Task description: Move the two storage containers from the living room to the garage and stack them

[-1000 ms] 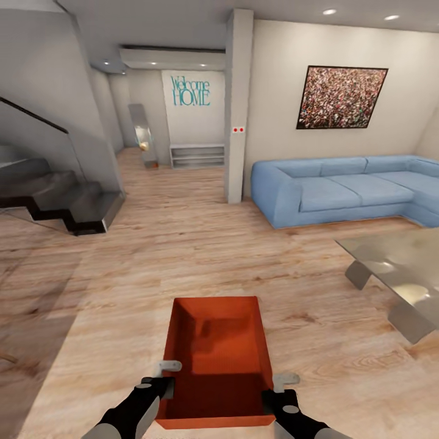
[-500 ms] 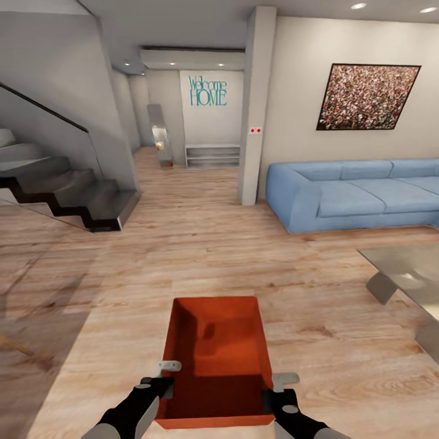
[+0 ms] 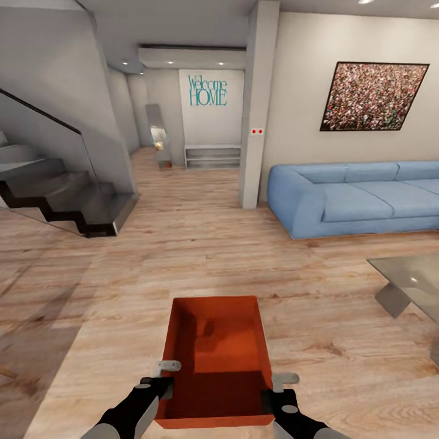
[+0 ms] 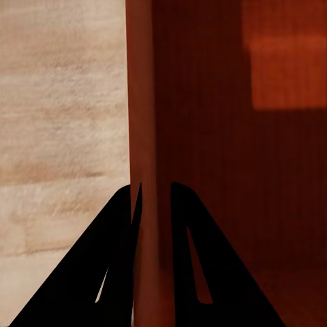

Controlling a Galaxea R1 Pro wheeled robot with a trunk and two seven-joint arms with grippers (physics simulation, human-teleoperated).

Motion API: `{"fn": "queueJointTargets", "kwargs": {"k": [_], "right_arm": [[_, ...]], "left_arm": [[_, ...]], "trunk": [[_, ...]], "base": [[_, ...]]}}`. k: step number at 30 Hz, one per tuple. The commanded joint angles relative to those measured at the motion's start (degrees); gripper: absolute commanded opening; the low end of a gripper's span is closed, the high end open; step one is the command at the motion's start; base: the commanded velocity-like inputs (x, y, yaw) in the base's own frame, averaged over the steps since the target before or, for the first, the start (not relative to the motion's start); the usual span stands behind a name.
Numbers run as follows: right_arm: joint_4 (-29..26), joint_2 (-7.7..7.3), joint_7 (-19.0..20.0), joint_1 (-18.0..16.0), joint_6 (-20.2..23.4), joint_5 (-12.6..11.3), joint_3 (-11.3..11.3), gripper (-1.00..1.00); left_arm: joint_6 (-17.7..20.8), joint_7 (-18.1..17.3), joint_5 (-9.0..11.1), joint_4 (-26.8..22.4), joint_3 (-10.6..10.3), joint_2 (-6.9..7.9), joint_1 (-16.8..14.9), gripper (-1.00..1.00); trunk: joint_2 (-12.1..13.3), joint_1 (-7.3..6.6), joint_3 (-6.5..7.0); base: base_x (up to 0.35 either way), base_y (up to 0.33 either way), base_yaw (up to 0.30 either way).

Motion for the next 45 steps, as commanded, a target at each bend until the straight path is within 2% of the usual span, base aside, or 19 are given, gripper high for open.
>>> {"fn": "queueJointTargets", "kwargs": {"k": [1,25,45], "right_arm": [[0.35,-0.36,-0.43,-0.07,-0.39,0.22,-0.35,-1.00],[0.35,-0.11,-0.45,-0.07,-0.43,0.22,-0.35,-1.00],[0.44,-0.51,-0.43,-0.07,-0.47,0.14,-0.35,-1.00]], "left_arm": [[1.50,0.40,0.57,0.03,-0.25,0.06,0.01,-1.00],[1.45,0.34,0.61,0.11,-0.25,0.17,0.03,-1.00],[1.41,0.31,0.75,0.12,-0.25,0.41,0.01,-1.00]], "trunk": [[-0.03,0.03,-0.05],[-0.03,0.03,-0.05],[-0.03,0.03,-0.05]], "base": [[0.324,0.000,0.000],[0.324,0.000,0.000],[0.324,0.000,0.000]]}}
